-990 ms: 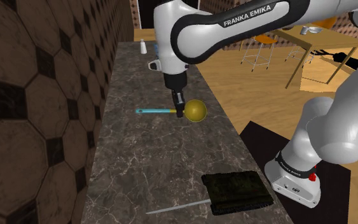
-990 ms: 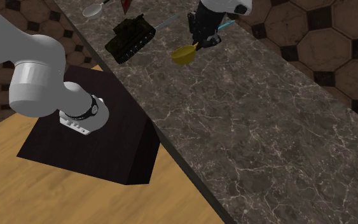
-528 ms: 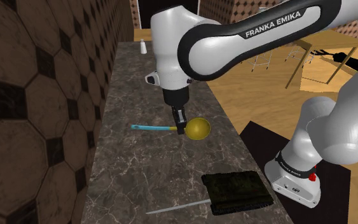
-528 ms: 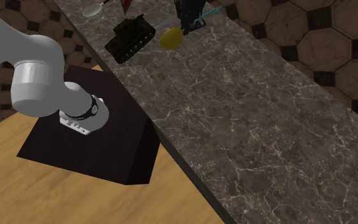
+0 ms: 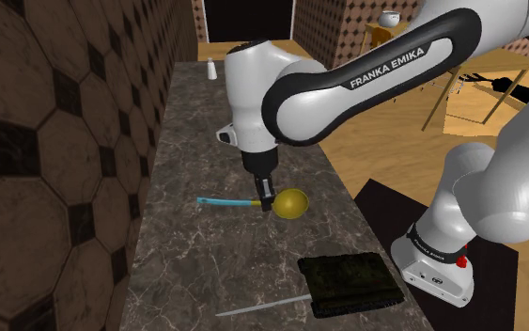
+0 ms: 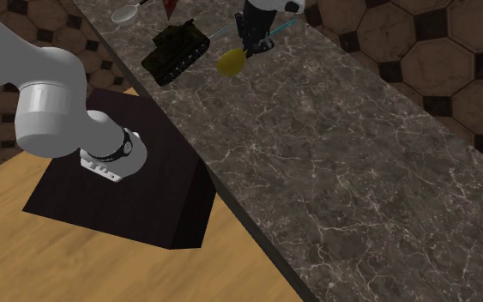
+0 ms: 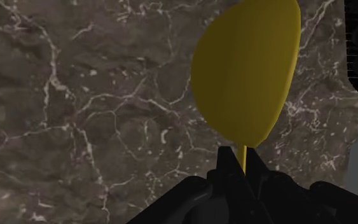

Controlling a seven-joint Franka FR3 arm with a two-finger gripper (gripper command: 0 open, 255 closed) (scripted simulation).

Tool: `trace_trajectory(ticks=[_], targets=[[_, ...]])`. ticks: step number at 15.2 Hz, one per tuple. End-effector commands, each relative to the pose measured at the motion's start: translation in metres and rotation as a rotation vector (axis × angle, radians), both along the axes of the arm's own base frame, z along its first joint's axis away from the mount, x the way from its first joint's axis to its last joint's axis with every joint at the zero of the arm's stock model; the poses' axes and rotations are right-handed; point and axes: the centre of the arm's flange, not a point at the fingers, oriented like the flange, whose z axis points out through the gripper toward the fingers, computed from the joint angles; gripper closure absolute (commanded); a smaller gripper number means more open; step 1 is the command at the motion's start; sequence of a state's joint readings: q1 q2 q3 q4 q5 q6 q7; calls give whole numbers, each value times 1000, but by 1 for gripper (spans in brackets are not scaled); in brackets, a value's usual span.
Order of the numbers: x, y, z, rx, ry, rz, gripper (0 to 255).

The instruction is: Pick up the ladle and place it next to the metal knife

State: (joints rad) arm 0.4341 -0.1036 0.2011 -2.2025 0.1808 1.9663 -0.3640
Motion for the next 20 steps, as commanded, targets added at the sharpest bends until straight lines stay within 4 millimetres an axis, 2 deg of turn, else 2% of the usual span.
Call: trace_trajectory(ticks=[1,12,20], targets=[[0,0,-10,0,-1,0,255],[0,0,-72,0,-1,0,255],[0,0,-72,0,-1,0,255]])
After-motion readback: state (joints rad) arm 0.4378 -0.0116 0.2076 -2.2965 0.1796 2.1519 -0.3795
